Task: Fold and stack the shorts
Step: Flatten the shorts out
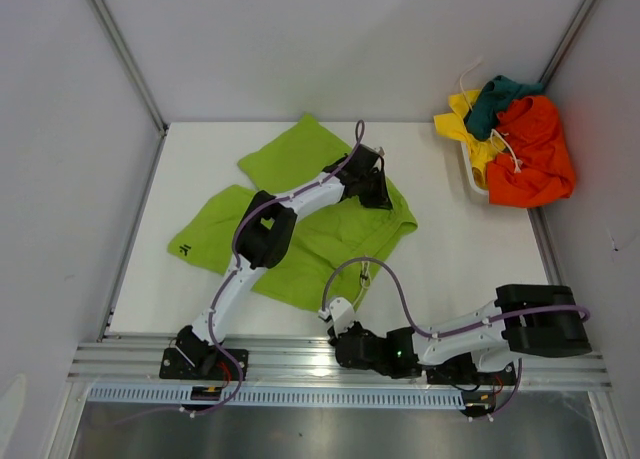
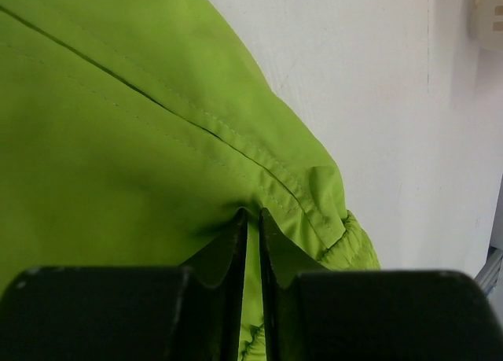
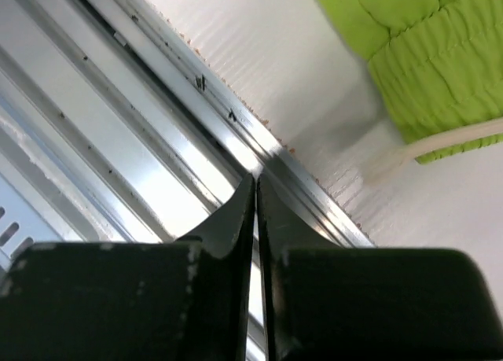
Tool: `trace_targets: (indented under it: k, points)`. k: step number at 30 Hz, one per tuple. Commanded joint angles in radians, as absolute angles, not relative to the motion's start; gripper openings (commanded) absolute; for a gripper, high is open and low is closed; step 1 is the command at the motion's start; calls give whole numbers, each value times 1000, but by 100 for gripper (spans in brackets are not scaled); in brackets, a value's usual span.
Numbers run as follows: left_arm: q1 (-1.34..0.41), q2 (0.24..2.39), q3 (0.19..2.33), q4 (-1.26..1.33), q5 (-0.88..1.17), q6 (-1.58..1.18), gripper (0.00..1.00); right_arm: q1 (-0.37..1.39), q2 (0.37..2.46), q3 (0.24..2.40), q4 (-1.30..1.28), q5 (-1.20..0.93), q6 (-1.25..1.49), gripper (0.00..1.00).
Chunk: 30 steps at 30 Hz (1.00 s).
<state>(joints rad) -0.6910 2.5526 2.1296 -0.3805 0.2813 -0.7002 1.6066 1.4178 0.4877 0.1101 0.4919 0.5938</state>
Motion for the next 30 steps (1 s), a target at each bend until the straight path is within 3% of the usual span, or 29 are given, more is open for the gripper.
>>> trace_targets:
  k: [1,4,9,11,12,13,15,17,18,20,23,29,30]
  points:
    - [-683,2586,2152,-410,227,-699,14,1628,1436,506,63,502,641,5]
    - [-670,2576,2151,-411,224,-698,14,1614,1407,503,40,519,653,6]
    - [-641,2556,2148,-410,224,-703,18,1560,1267,466,41,491,679,24]
    - [-626,2540,2140,-400,230,-707,33,1504,1177,442,48,456,704,38]
    - [-623,2533,2137,-393,235,-713,47,1481,1145,436,45,419,722,42]
    - [-617,2525,2131,-382,244,-715,55,1456,1115,422,44,394,745,51]
    - [-612,2497,2129,-377,245,-715,71,1393,1045,410,51,335,807,57]
    - [-606,2470,2141,-373,245,-704,77,1362,1017,410,34,327,857,63]
    - [-601,2467,2154,-382,238,-701,86,1356,1009,413,29,322,870,65]
    - [-592,2474,2233,-417,235,-698,93,1312,1015,408,38,301,903,69]
    - [-562,2497,2336,-474,233,-707,99,1235,1049,400,77,207,960,71]
    - [-488,2344,2200,-417,235,-700,99,1241,1127,422,107,231,1098,77]
    - [-477,2326,2201,-435,238,-687,99,1256,1135,420,107,251,1144,83]
